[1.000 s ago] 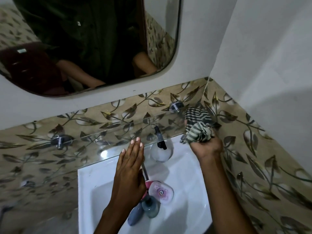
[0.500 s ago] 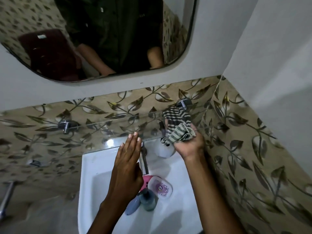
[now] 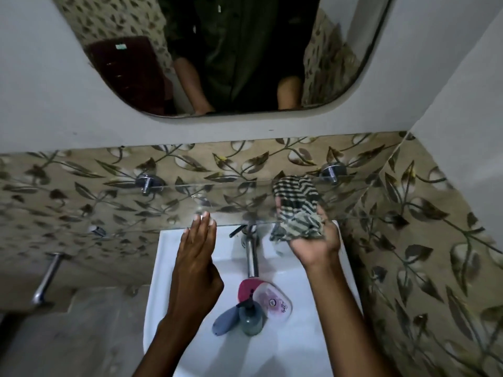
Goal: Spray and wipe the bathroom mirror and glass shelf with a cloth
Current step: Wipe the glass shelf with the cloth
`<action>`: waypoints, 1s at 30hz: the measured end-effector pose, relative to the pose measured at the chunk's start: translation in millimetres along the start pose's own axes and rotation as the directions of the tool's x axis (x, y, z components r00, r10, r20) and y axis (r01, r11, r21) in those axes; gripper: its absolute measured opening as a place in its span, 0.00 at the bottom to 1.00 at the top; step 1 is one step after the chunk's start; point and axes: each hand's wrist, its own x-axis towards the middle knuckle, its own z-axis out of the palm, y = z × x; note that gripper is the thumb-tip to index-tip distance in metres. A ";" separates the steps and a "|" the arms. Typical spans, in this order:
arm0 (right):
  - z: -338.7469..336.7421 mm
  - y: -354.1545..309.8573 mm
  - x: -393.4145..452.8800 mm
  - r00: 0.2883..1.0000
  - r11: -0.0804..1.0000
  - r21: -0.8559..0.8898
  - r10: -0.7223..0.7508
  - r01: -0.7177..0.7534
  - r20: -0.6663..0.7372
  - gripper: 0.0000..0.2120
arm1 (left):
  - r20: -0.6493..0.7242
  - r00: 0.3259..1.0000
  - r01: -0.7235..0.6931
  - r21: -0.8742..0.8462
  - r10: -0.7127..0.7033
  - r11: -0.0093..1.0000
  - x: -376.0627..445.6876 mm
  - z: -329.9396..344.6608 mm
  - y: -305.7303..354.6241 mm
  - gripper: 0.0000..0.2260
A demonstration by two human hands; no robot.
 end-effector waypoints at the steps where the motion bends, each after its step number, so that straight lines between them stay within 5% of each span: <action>1: 5.7 13.7 4.4 1.000 1.000 -0.030 0.000 0.000 -0.006 0.29 | -0.011 1.000 0.006 0.008 -0.006 1.000 -0.7 -3.3 -4.6 0.42; 8: -5.3 116.0 -18.2 0.934 0.916 -0.193 0.357 -0.352 -0.010 0.27 | -0.086 0.994 0.078 0.047 -0.073 0.996 -10.6 -19.4 -39.2 0.39; 15: 16.1 94.2 0.7 0.997 0.991 -0.126 0.025 -0.033 -0.069 0.23 | -0.080 0.993 0.089 0.066 -0.084 0.994 -16.7 -47.7 -76.0 0.37; 21: 16.9 197.0 -2.1 0.978 0.945 -0.257 0.210 -0.204 -0.002 0.23 | -0.053 0.997 0.058 -0.022 -0.059 0.998 -21.7 -59.3 -95.6 0.38; 24: 3.9 181.1 -18.2 0.983 0.920 -0.348 0.170 -0.181 -0.062 0.24 | -0.032 0.999 0.033 -0.038 -0.034 0.999 -24.7 -67.8 -109.8 0.39; 30: 12.5 102.6 -48.7 0.945 0.918 -0.305 -0.303 0.254 -0.125 0.23 | 0.009 0.998 -0.069 -0.082 0.070 0.994 -24.9 -79.1 -137.4 0.39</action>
